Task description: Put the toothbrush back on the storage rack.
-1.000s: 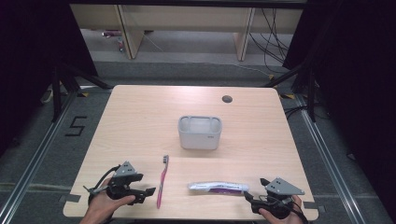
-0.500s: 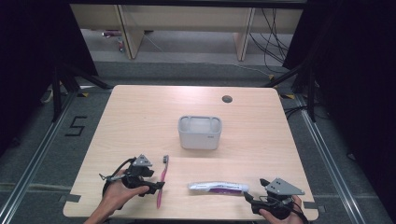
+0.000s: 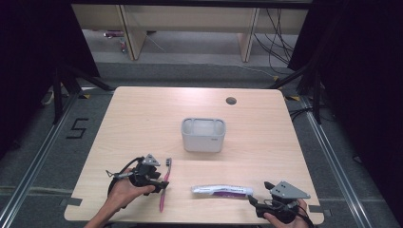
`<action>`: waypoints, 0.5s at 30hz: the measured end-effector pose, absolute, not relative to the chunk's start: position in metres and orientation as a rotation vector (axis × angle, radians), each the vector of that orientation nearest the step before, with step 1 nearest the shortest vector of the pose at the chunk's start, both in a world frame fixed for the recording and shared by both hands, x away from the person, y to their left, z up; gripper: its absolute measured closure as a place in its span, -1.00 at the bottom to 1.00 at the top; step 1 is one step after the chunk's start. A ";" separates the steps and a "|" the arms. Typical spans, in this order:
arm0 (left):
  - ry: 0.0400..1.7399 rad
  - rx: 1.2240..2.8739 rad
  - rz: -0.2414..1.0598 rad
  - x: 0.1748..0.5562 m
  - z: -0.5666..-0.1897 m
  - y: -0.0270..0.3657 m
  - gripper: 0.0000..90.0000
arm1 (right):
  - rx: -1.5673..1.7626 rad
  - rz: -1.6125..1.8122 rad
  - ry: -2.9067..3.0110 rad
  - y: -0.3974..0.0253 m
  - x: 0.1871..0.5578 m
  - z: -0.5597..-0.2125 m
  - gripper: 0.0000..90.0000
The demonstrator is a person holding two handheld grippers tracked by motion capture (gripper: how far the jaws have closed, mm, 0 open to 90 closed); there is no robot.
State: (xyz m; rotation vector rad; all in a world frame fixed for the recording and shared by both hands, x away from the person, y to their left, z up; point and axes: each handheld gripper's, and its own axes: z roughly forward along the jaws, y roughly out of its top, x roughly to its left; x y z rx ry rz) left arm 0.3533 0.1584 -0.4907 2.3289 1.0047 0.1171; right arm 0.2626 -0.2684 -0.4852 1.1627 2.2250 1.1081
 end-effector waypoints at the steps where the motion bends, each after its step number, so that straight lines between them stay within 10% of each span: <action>1: 1.004 2.335 0.117 0.355 -0.491 0.158 0.08 | 1.163 1.108 2.225 -0.268 0.263 -0.485 -0.47; 15: 0.951 2.422 0.120 0.361 -0.493 0.149 0.30 | 1.146 1.108 2.216 -0.269 0.262 -0.485 -0.46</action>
